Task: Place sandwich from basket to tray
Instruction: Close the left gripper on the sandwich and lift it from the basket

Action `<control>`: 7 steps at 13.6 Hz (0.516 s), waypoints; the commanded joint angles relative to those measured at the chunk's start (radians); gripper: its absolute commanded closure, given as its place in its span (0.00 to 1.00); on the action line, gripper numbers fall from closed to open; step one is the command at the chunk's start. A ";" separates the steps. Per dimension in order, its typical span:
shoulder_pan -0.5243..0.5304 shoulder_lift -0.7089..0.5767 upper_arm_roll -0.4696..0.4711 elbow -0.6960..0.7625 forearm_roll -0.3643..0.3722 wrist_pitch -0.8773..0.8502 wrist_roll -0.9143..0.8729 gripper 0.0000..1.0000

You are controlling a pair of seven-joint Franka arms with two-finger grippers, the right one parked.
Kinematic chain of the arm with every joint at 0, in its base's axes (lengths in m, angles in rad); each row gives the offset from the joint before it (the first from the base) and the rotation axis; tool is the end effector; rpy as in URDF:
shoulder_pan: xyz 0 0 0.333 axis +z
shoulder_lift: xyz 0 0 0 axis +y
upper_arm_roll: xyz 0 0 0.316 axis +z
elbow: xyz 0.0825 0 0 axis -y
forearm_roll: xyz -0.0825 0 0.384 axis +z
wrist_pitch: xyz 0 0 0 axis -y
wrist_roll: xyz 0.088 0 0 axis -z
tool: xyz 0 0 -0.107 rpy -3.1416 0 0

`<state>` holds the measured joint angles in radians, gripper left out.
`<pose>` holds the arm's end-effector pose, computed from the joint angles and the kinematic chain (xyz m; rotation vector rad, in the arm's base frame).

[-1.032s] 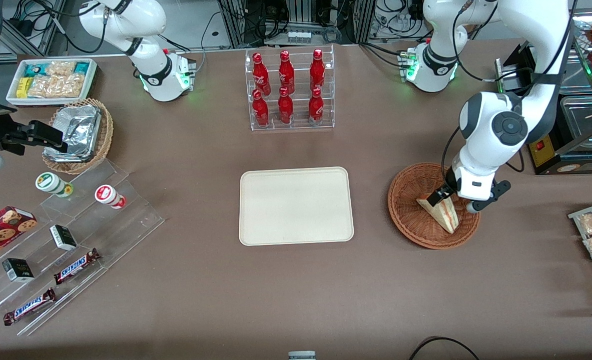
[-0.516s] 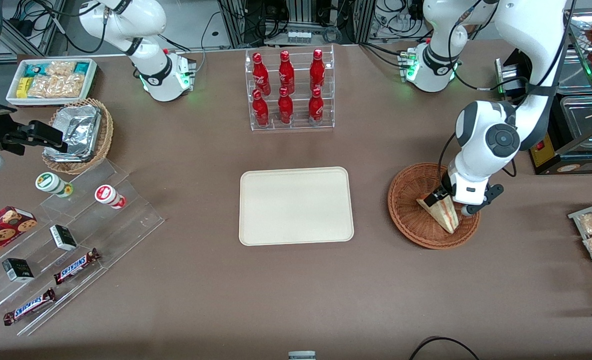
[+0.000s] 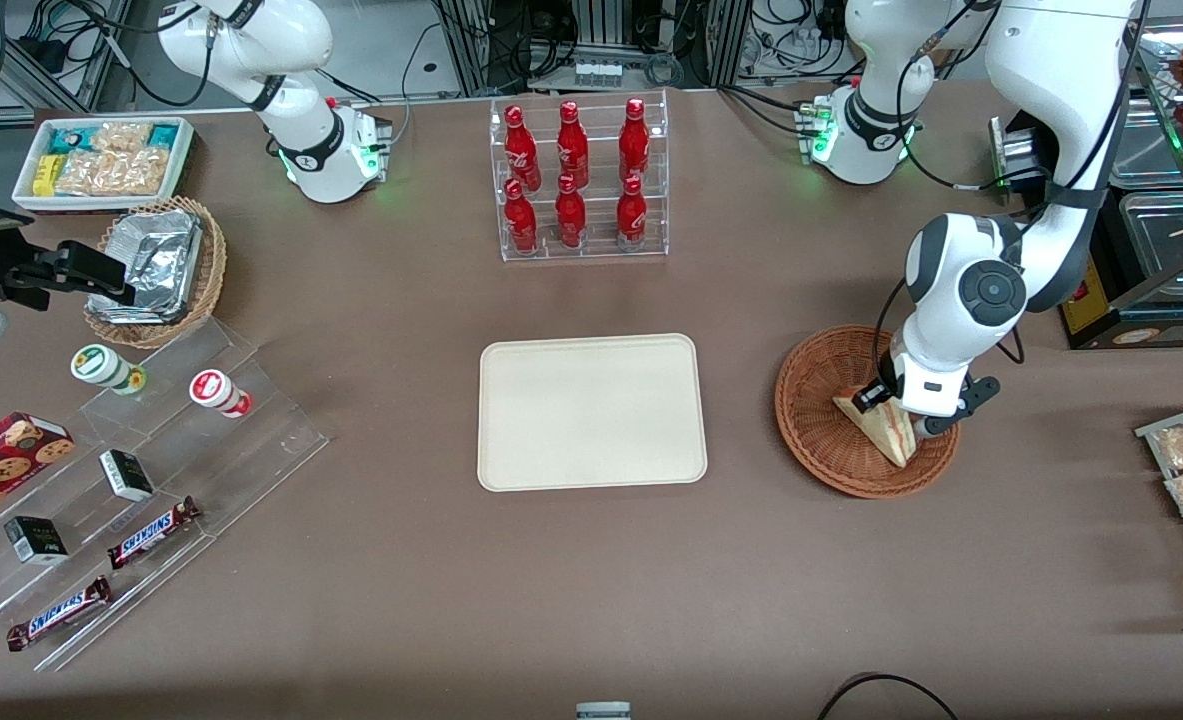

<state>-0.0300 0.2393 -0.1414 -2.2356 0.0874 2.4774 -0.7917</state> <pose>0.5377 -0.0935 0.2642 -3.0061 -0.8574 -0.0231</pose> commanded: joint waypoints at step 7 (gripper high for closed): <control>-0.178 -0.008 -0.027 0.448 0.005 -0.468 -0.004 1.00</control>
<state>-0.1500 0.2018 -0.1709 -1.8597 0.0931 2.0394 -0.7892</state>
